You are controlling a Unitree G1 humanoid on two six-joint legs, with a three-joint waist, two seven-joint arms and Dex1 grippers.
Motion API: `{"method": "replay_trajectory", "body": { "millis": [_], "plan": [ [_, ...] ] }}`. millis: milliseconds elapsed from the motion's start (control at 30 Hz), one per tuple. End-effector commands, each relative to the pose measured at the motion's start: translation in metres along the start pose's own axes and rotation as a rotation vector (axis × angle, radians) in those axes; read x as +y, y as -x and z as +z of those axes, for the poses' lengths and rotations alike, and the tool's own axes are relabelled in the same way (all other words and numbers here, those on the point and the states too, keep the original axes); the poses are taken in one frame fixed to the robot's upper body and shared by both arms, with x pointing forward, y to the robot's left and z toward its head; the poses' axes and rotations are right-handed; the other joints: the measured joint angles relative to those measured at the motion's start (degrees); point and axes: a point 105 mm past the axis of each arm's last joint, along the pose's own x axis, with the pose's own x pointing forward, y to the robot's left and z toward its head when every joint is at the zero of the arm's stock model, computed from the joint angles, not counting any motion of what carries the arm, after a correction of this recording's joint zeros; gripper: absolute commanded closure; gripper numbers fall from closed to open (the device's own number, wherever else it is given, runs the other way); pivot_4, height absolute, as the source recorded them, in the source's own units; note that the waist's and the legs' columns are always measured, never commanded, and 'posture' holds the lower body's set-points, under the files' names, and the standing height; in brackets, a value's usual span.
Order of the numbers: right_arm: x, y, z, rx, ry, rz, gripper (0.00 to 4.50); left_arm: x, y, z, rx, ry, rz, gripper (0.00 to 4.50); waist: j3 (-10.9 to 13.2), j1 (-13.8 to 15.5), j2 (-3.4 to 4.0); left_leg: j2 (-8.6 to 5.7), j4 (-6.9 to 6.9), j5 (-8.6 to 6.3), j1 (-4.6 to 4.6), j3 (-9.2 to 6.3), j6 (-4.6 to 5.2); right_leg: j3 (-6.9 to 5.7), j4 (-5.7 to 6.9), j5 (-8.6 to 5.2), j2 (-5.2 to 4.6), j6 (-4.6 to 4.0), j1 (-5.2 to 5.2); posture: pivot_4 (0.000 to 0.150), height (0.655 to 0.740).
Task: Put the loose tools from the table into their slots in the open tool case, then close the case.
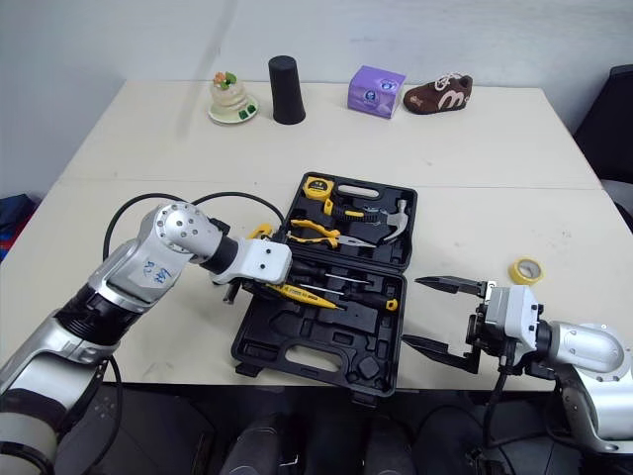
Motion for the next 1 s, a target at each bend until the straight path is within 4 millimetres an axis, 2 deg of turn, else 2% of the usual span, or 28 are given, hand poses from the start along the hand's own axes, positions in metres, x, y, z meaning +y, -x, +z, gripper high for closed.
{"method": "replay_trajectory", "body": {
  "millis": [33,100,200,333,400,433,500,533,600,633,733,867,1000],
  "plan": [
    [0.001,-0.001,0.007,-0.018,0.04,0.001,0.0,0.003,0.006,0.015,-0.102,-0.035,0.019,1.31,0.0,-0.01,0.0,0.0,0.0,0.0,0.0,0.0,0.0,0.0,0.01,0.0,0.0,0.0,0.0,0.15,0.74],
    [0.0,-0.002,0.007,-0.02,0.04,0.003,0.0,0.004,0.017,0.023,-0.202,-0.039,0.027,1.31,0.0,-0.01,0.0,0.0,0.02,0.0,0.0,0.0,0.0,0.0,0.02,0.0,0.0,0.0,0.0,0.15,0.74],
    [-0.001,-0.003,0.008,-0.02,0.039,0.005,0.0,0.001,0.031,0.022,-0.304,-0.029,0.027,1.31,0.0,-0.11,0.0,0.01,0.06,0.0,-0.01,-0.02,0.0,-0.01,0.07,0.0,-0.01,0.0,0.0,0.15,0.74],
    [-0.002,-0.003,0.007,-0.015,0.038,0.002,0.0,-0.003,0.04,0.027,-0.461,-0.066,0.061,1.31,0.0,-0.15,0.01,0.01,0.08,0.0,0.01,-0.02,0.0,-0.01,0.18,0.0,-0.02,0.0,0.0,0.15,0.74],
    [-0.001,-0.003,0.005,-0.013,0.034,0.001,0.0,-0.008,0.041,0.035,-0.619,-0.024,0.069,1.85,0.0,-0.01,0.01,0.0,0.11,0.0,0.0,-0.02,0.01,-0.01,0.22,0.0,-0.03,0.0,0.01,0.15,0.74],
    [-0.001,-0.003,0.005,-0.014,0.032,-0.001,0.0,-0.014,0.036,0.03,-0.622,-0.023,0.063,2.07,0.0,0.03,0.0,-0.02,0.14,-0.01,-0.01,-0.04,0.02,-0.02,0.25,0.0,-0.06,0.0,0.03,0.15,0.74],
    [-0.001,-0.003,0.004,-0.014,0.03,-0.002,0.0,-0.02,0.028,0.024,-0.614,-0.02,0.058,2.92,0.0,0.0,0.01,-0.03,0.21,-0.04,-0.01,-0.09,0.07,-0.04,0.23,0.0,-0.07,0.0,0.08,0.15,0.74],
    [-0.001,-0.003,0.004,-0.014,0.028,-0.002,0.0,-0.02,0.024,0.021,-0.617,0.001,0.069,3.24,0.0,-0.01,0.01,-0.04,0.21,-0.04,-0.01,-0.08,0.07,-0.04,0.23,0.0,-0.07,0.0,0.07,0.15,0.74],
    [-0.001,-0.003,0.004,-0.014,0.026,-0.003,0.0,-0.018,0.016,0.016,-0.611,0.021,0.093,4.17,0.0,0.08,0.0,-0.04,0.22,-0.04,-0.01,-0.09,0.07,-0.06,0.2,0.0,-0.07,0.0,0.06,0.15,0.74],
    [-0.001,-0.003,0.003,-0.014,0.025,-0.003,0.0,-0.018,0.011,0.013,-0.607,0.038,0.099,4.46,0.0,0.08,0.0,-0.04,0.23,-0.04,-0.01,-0.1,0.07,-0.05,0.2,0.0,-0.08,0.0,0.07,0.15,0.74],
    [-0.001,-0.002,0.001,-0.011,0.025,-0.006,0.0,-0.02,-0.004,0.007,-0.586,0.054,0.095,4.46,-0.01,-0.01,0.0,-0.05,0.23,-0.04,-0.01,-0.09,0.07,-0.05,0.2,0.0,-0.09,0.01,0.08,0.15,0.74],
    [0.0,0.002,-0.006,-0.006,0.02,-0.01,0.0,-0.015,-0.014,0.005,-0.597,0.072,0.126,4.46,0.0,-0.02,0.0,-0.05,0.21,-0.04,-0.01,-0.07,0.07,-0.05,0.21,0.01,-0.08,0.01,0.05,0.15,0.74],
    [0.001,0.007,-0.013,-0.002,0.019,-0.013,0.0,-0.02,-0.024,-0.004,-0.562,0.083,0.107,4.46,-0.01,-0.04,0.0,-0.05,0.22,-0.04,0.0,-0.06,0.07,-0.05,0.21,0.01,-0.08,0.01,0.05,0.15,0.74]
  ]
}}
